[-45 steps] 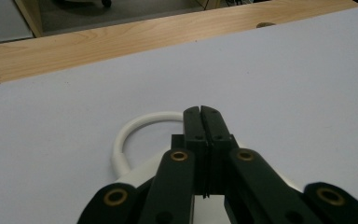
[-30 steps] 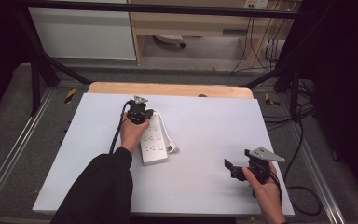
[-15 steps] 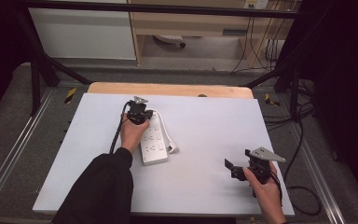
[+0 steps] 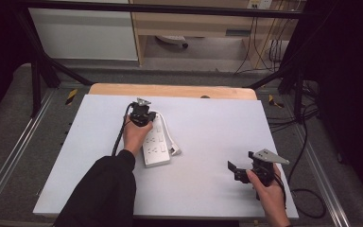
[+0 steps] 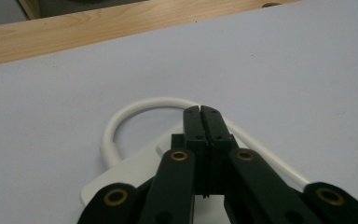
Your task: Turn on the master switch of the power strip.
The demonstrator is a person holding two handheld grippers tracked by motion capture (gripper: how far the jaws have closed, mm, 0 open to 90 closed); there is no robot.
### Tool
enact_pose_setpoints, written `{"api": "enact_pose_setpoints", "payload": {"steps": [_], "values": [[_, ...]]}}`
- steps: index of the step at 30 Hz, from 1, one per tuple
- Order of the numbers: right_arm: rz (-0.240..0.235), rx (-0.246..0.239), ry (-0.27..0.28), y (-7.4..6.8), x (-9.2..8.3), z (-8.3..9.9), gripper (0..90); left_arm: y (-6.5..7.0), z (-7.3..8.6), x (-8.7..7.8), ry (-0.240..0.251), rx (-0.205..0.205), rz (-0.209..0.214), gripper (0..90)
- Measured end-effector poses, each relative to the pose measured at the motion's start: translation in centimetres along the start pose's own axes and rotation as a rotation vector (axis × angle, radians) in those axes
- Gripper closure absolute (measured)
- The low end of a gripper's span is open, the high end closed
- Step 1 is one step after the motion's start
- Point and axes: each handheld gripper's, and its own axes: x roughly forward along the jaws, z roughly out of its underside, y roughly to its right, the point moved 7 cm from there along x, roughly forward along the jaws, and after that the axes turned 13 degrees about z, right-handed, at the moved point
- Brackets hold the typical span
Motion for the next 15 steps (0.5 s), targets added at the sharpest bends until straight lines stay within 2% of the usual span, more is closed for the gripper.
{"api": "enact_pose_setpoints", "payload": {"steps": [15], "values": [[-0.001, 0.000, -0.003, -0.03, -0.03, 0.03, 3.4, -0.06, 0.02, 0.04, 0.000, 0.004, -0.002, 90.0]]}}
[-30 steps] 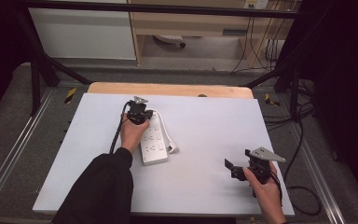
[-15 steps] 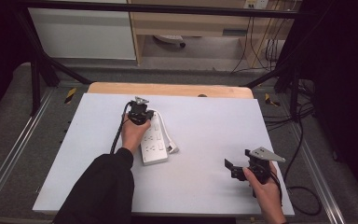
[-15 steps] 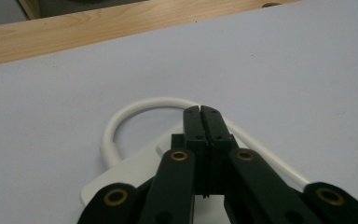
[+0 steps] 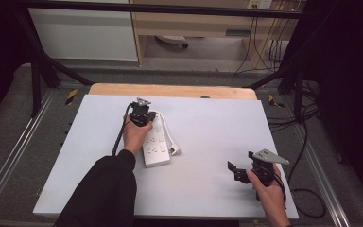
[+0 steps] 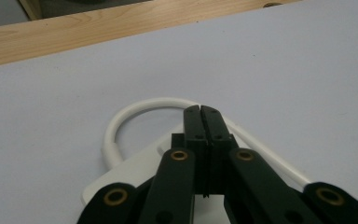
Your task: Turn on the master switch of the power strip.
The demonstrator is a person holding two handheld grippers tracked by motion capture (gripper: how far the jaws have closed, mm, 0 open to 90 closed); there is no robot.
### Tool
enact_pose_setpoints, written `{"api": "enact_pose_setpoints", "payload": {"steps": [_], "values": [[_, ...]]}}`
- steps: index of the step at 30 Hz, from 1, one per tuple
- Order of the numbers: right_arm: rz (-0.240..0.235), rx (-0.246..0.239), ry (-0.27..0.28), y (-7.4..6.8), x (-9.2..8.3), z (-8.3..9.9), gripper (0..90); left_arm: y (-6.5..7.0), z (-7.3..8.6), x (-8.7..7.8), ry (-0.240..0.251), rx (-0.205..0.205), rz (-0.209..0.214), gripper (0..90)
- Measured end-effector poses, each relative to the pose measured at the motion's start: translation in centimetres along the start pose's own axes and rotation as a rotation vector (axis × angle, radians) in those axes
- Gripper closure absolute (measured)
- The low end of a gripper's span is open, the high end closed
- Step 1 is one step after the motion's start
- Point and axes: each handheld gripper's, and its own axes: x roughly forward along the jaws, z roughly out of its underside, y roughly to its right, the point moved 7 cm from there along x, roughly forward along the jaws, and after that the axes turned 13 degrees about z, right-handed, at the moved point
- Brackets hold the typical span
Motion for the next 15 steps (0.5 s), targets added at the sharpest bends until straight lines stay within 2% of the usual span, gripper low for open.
{"api": "enact_pose_setpoints", "payload": {"steps": [15], "values": [[-0.002, 0.000, -0.005, -0.06, 0.05, 0.07, 3.4, 0.18, 0.04, 0.08, -0.011, 0.019, -0.020, 90.0]]}}
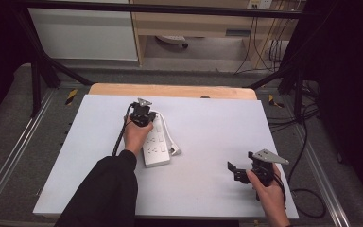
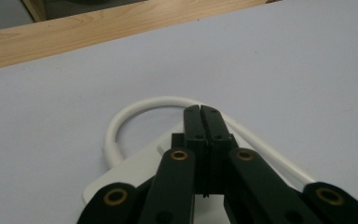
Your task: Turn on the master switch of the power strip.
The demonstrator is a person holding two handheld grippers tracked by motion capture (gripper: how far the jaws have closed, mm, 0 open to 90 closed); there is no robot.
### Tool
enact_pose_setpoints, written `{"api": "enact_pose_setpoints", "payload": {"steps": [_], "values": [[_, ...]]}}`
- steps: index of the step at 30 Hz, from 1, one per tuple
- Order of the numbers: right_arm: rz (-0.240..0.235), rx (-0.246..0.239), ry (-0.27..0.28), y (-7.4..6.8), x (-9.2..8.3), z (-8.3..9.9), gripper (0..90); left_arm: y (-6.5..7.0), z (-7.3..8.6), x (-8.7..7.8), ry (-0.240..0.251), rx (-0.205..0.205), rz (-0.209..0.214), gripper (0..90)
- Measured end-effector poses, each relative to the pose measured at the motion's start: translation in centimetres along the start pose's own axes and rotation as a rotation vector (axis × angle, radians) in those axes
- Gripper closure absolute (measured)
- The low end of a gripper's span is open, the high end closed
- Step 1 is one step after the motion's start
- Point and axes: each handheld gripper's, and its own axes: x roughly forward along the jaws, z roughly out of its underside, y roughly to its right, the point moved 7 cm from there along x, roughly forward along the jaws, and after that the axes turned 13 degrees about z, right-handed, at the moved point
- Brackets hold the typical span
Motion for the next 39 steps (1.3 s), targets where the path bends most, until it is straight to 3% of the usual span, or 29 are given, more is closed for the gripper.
{"api": "enact_pose_setpoints", "payload": {"steps": [39], "values": [[-0.002, -0.001, -0.002, -0.02, -0.06, 0.01, 3.1, 0.12, 0.09, 0.12, -0.012, 0.024, -0.011, 90.0]]}}
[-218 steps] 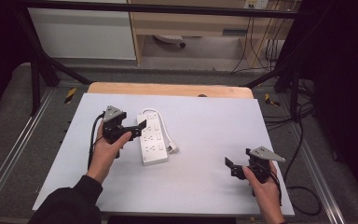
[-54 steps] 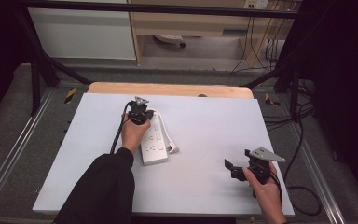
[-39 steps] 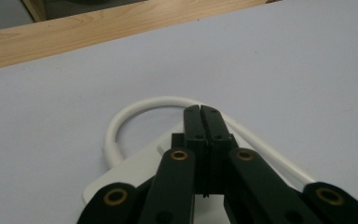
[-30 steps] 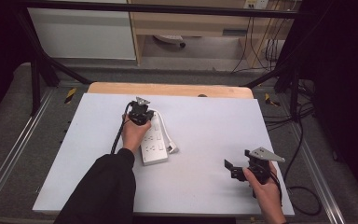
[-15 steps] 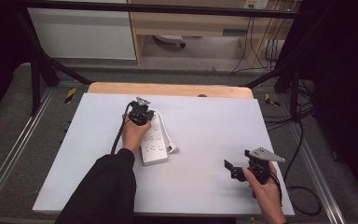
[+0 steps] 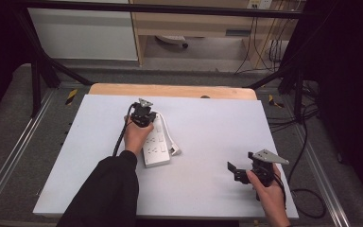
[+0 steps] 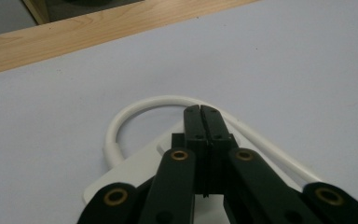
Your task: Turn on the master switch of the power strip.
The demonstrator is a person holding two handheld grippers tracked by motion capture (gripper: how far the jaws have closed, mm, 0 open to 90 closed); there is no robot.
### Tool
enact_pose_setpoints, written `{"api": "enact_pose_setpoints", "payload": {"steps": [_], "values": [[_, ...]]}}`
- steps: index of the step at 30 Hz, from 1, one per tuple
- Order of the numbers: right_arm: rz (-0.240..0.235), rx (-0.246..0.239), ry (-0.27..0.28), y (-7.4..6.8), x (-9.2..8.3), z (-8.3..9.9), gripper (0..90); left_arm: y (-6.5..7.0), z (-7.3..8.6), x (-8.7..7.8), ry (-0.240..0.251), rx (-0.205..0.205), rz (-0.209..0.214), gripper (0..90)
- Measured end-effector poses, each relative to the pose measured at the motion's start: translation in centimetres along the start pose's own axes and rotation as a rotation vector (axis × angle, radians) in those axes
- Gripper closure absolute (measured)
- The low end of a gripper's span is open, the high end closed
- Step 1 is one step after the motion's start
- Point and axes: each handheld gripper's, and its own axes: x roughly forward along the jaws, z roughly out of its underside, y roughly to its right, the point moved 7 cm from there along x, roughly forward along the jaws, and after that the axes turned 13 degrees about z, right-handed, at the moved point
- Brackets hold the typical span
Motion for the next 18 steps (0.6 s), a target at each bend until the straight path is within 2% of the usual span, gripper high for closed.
{"api": "enact_pose_setpoints", "payload": {"steps": [18], "values": [[-0.001, 0.001, -0.001, -0.04, 0.02, 0.03, 3.1, 0.13, 0.02, 0.13, -0.011, 0.006, -0.025, 90.0]]}}
